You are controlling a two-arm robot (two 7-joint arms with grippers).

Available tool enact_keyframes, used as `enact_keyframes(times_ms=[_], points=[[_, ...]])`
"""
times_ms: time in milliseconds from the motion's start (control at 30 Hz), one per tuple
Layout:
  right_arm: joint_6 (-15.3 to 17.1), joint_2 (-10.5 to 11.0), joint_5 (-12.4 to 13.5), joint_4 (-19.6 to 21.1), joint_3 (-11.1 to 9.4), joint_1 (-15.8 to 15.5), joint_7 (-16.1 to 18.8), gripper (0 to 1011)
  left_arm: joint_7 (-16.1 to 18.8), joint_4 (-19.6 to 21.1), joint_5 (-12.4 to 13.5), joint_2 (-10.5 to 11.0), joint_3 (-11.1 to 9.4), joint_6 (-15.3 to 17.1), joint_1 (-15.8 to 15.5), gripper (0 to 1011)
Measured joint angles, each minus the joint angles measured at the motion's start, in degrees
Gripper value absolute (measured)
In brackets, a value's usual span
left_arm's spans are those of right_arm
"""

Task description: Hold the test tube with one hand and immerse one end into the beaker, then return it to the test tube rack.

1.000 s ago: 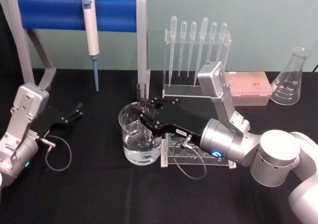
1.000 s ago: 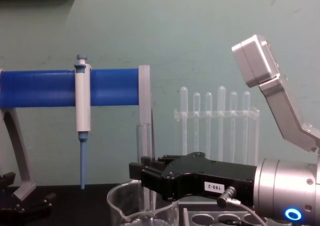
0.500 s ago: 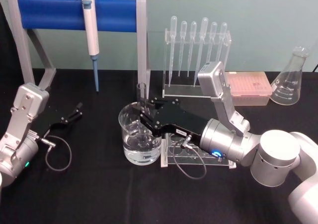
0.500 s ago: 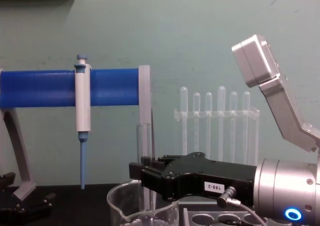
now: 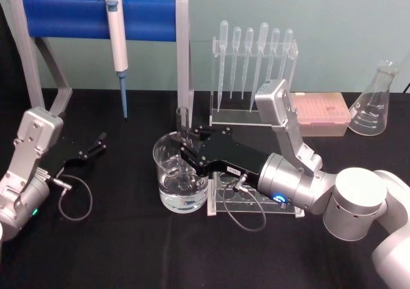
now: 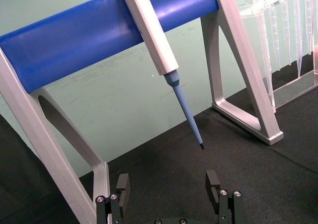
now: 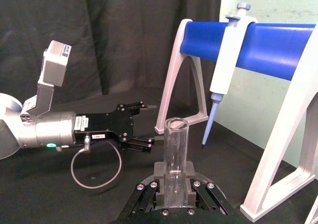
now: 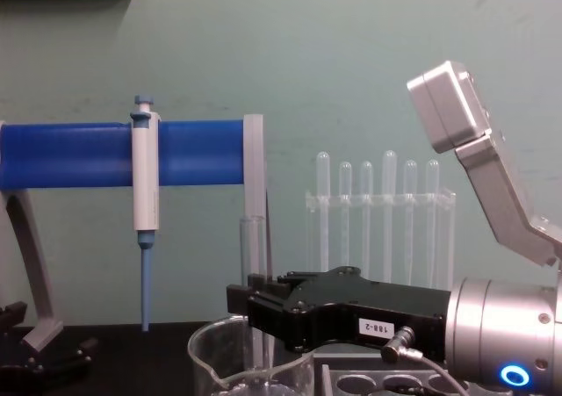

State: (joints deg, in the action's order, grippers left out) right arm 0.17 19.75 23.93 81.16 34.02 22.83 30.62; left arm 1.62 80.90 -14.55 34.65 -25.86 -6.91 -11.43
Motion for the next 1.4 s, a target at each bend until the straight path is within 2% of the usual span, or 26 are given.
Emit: enact_keyframes(times_ms=[1400], points=[[0.0, 0.0, 0.0, 0.0, 0.0, 0.0, 0.0, 225, 0.0, 0.0, 0.0, 0.0, 0.0, 0.0, 0.0, 1000]])
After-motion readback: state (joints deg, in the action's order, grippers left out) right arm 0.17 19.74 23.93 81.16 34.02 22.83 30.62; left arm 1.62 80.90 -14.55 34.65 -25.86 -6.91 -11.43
